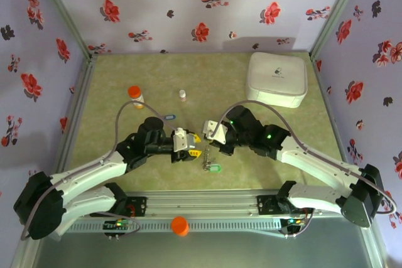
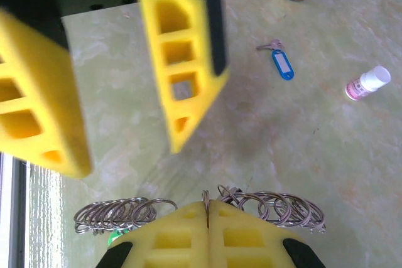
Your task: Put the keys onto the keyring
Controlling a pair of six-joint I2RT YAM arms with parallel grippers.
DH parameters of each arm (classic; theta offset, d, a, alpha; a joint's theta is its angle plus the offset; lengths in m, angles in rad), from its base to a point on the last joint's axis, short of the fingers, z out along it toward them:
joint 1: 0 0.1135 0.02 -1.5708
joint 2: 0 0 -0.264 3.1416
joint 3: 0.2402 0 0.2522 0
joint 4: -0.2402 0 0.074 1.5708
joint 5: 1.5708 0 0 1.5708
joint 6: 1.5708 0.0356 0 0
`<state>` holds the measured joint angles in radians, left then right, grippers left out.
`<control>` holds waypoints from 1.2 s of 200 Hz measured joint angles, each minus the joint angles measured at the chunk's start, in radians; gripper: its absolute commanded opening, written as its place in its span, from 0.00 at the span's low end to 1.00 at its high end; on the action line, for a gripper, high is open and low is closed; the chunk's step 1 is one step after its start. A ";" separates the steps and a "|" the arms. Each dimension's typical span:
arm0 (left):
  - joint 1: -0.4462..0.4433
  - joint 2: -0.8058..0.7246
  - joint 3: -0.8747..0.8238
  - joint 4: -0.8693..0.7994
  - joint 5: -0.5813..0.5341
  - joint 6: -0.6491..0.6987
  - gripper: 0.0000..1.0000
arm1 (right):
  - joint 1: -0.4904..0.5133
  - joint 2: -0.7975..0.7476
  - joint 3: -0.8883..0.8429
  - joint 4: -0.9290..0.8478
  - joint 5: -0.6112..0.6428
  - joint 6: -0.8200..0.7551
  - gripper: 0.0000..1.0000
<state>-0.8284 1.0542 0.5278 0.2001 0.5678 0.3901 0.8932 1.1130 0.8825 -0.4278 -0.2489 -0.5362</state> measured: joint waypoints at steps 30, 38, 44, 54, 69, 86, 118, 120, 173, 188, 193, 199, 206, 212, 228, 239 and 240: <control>0.000 0.039 0.002 0.030 -0.010 -0.016 0.38 | 0.016 0.000 0.000 0.000 -0.027 -0.011 0.00; 0.000 0.055 0.002 0.040 -0.008 -0.023 0.37 | 0.020 0.000 0.000 0.000 -0.033 -0.014 0.00; 0.000 0.066 0.002 0.045 -0.007 -0.026 0.36 | 0.023 0.000 0.000 0.000 -0.037 -0.014 0.00; 0.000 0.080 0.002 0.056 -0.006 -0.031 0.34 | 0.027 0.000 0.000 0.000 -0.041 -0.015 0.00; 0.000 0.088 0.002 0.066 0.000 -0.040 0.29 | 0.031 0.000 0.000 0.000 -0.044 -0.018 0.00; 0.000 0.087 0.002 0.077 0.006 -0.045 0.26 | 0.035 0.000 0.000 0.000 -0.045 -0.022 0.00; 0.000 0.087 0.002 0.078 0.026 -0.046 0.20 | 0.044 0.008 0.001 0.000 -0.046 -0.023 0.00; 0.000 0.087 0.002 0.078 0.027 -0.045 0.20 | 0.044 0.010 0.001 0.000 -0.046 -0.023 0.00; 0.001 0.087 0.002 0.072 0.047 -0.043 0.00 | 0.050 0.026 0.011 -0.007 -0.042 -0.021 0.00; 0.002 0.087 0.002 0.070 0.052 -0.042 0.00 | 0.050 0.026 0.011 -0.006 -0.043 -0.010 0.22; 0.002 0.087 0.002 0.070 0.053 -0.041 0.00 | 0.049 0.025 0.010 -0.005 -0.044 0.004 0.27; 0.002 0.087 0.002 0.070 0.054 -0.041 0.00 | 0.042 0.019 0.006 0.009 -0.050 0.019 0.31; 0.002 0.087 0.001 0.071 0.053 -0.041 0.00 | 0.029 0.006 -0.004 0.039 -0.067 0.039 0.32; 0.002 0.087 -0.003 0.078 0.053 -0.041 0.00 | 0.010 -0.016 -0.021 0.071 -0.092 0.055 0.33; 0.002 0.082 -0.027 0.122 0.053 -0.048 0.00 | -0.065 -0.096 -0.089 0.158 -0.159 0.112 0.33; 0.002 0.076 -0.054 0.169 0.053 -0.060 0.00 | -0.107 -0.147 -0.143 0.216 -0.191 0.142 0.33; 0.002 0.076 -0.056 0.173 0.053 -0.061 0.00 | -0.111 -0.153 -0.150 0.222 -0.194 0.146 0.33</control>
<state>-0.8265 1.1301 0.4721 0.3729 0.6205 0.3286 0.7818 0.9600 0.7330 -0.2054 -0.4431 -0.3901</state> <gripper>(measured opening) 0.054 0.329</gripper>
